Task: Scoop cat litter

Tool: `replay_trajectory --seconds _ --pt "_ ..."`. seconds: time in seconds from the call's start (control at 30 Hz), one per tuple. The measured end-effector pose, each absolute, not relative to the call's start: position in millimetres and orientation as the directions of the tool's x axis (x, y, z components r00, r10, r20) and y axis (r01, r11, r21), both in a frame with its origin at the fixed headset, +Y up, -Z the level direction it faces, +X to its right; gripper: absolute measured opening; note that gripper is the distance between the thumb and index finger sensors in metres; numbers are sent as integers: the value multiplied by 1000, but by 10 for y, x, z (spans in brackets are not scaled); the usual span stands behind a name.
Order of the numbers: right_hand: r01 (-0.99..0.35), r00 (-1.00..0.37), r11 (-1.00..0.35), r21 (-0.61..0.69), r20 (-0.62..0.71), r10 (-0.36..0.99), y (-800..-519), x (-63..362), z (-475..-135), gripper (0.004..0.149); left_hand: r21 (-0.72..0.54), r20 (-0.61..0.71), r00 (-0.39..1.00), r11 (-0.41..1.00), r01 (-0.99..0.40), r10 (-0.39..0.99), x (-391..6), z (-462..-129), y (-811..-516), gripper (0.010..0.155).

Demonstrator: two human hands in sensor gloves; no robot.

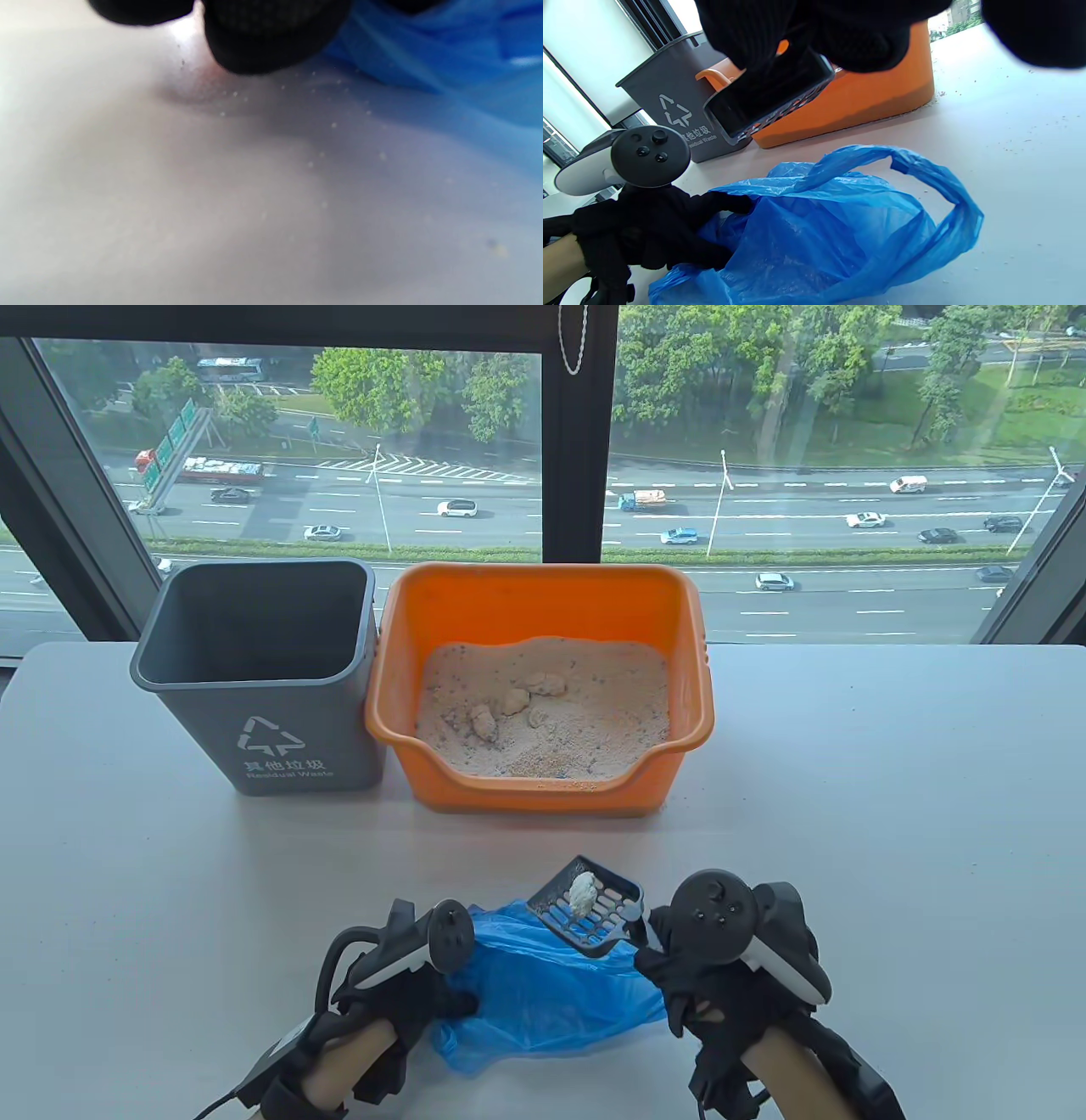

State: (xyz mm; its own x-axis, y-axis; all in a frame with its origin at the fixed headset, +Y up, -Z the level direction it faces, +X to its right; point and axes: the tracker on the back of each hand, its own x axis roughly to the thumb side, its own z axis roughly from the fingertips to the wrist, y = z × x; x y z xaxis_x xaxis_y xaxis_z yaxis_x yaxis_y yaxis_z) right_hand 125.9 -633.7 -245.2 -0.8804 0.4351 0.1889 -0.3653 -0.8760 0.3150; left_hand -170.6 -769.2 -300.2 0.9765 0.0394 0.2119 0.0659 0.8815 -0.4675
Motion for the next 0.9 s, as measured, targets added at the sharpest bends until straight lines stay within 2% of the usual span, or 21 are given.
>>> replay_trajectory --seconds 0.27,0.43,0.6,0.77,0.9 --pt "-241 -835 -846 475 342 430 -6643 952 -2307 61 -479 204 978 876 56 49 -1716 -3022 -7686 85" --pt "-163 -861 -841 516 342 376 -6797 750 -2415 60 -511 215 975 858 58 62 -1732 -3033 -7680 85" --pt "-124 -915 -888 442 295 275 -6653 706 -2716 59 -529 235 970 846 73 63 -1710 -3034 -7678 86" --pt "92 -960 -916 391 278 22 -6407 756 -2967 58 -575 236 969 815 79 73 -1707 -3038 -7687 86" --pt "65 -970 -901 429 239 44 -6313 907 -2952 58 -614 232 968 787 65 101 -1709 -3040 -7697 89"
